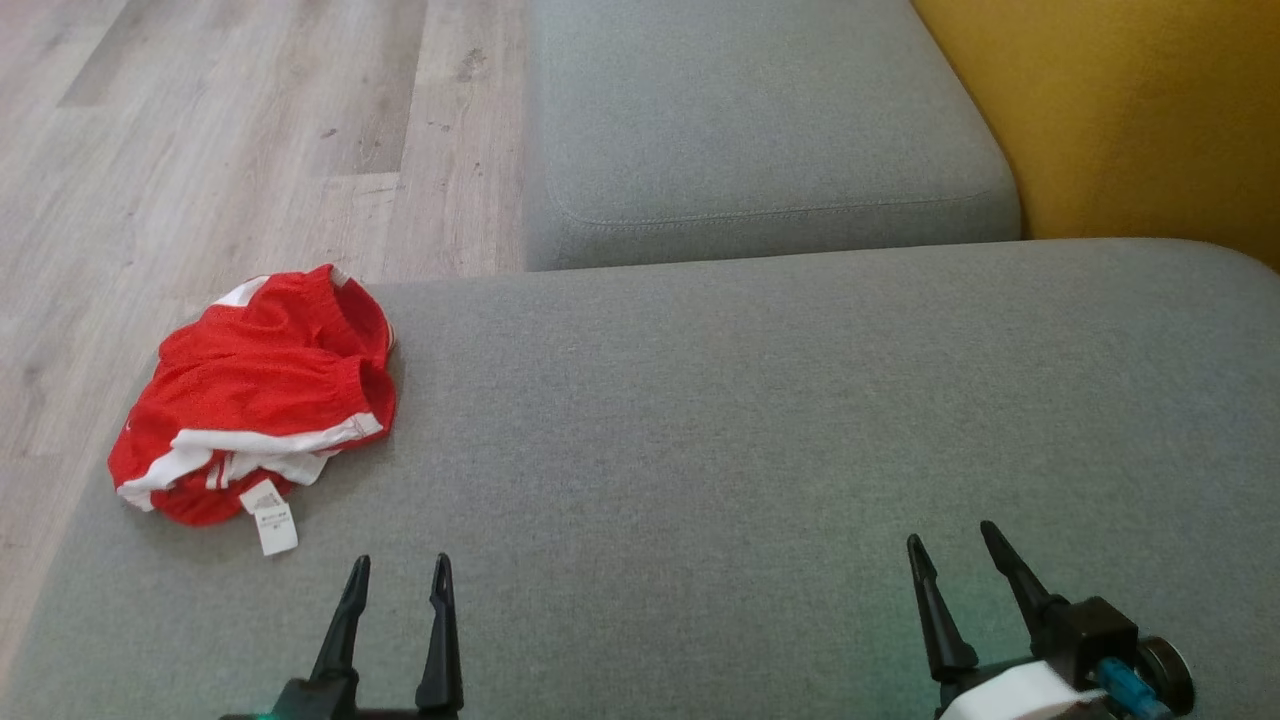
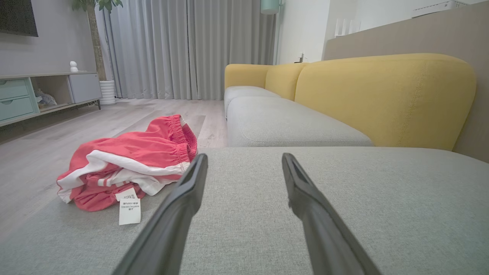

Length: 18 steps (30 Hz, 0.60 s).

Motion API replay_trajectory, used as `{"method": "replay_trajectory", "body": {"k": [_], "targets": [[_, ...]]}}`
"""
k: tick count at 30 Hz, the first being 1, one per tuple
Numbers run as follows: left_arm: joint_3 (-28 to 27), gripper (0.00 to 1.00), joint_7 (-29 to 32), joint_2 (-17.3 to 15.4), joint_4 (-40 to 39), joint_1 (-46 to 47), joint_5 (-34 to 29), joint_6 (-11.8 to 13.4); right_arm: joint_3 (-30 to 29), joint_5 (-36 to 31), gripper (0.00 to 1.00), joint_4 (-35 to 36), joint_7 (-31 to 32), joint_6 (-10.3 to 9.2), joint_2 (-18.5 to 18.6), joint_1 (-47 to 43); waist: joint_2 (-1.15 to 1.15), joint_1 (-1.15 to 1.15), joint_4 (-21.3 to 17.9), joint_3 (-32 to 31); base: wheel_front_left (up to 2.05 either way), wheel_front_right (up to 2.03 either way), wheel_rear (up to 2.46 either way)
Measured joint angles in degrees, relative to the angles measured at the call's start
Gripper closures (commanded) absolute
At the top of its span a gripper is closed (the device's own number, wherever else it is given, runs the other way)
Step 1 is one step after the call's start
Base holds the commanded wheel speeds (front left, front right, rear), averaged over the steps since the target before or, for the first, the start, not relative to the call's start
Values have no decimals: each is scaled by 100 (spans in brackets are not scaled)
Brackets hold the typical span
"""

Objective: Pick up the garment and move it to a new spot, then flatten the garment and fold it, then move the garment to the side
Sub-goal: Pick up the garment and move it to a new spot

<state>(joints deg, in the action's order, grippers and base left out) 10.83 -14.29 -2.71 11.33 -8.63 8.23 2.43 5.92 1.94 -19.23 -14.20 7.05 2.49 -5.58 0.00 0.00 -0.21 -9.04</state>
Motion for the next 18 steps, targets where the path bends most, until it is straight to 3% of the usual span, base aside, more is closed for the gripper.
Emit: {"method": "replay_trajectory", "body": {"k": [8, 18], "targets": [[-19, 0, 0, 0, 75, 1, 35, 10, -48, 1, 0, 4, 0, 0, 0, -3, 0, 1, 109, -15, 0, 0, 0], [-205, 0, 0, -7, 75, 1, 26, 10, 92, 118, 0, 119, 0, 0, 0, -157, 0, 1, 644, -3, 0, 0, 0]]}}
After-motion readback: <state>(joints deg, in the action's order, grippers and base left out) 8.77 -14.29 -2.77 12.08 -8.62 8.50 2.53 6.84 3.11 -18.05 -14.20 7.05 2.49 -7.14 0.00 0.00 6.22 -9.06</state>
